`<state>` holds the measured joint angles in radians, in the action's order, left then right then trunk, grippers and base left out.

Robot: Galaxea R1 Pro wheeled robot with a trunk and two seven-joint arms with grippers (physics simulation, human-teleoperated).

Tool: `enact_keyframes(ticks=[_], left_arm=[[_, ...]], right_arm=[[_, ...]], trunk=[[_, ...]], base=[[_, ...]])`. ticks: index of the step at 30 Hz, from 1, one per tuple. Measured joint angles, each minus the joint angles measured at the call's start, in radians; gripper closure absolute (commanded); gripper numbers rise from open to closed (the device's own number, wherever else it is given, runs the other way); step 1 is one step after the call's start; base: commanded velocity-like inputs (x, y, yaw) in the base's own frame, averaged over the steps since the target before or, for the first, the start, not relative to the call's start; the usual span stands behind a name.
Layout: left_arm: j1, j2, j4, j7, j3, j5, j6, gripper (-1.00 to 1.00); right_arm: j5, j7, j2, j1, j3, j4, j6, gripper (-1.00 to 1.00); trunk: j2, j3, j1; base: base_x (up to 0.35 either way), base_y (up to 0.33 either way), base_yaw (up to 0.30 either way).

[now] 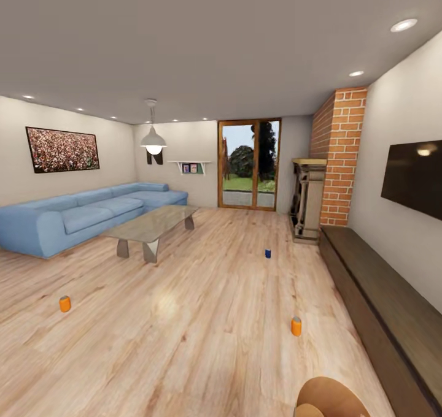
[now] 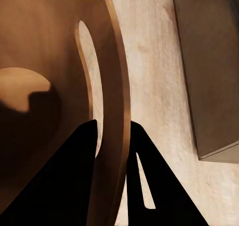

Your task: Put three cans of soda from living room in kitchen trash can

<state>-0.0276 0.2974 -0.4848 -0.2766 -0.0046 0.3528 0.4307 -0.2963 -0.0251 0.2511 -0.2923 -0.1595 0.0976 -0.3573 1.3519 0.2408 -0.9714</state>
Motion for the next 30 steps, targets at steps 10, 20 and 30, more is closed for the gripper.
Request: enact_keyframes(ticks=[10,20,30], left_arm=[[0.000,0.001,0.000,-0.013,0.004,0.002,-0.005,-1.00],[0.000,0.001,0.000,-0.021,0.004,0.003,-0.009,-1.00],[0.000,0.000,0.001,-0.031,0.008,0.005,-0.011,-1.00]], right_arm=[[0.001,0.007,-0.001,0.000,0.000,0.000,0.001,1.00],[0.003,0.118,-0.001,0.000,-0.027,0.000,0.003,1.00],[0.004,0.125,-0.001,0.000,-0.034,0.000,0.003,1.00]], trunk=[[0.000,0.000,0.000],[0.000,0.000,0.000],[0.000,0.000,0.000]], base=[[0.229,0.219,0.000],[0.265,0.219,0.000],[0.250,0.243,0.000]])
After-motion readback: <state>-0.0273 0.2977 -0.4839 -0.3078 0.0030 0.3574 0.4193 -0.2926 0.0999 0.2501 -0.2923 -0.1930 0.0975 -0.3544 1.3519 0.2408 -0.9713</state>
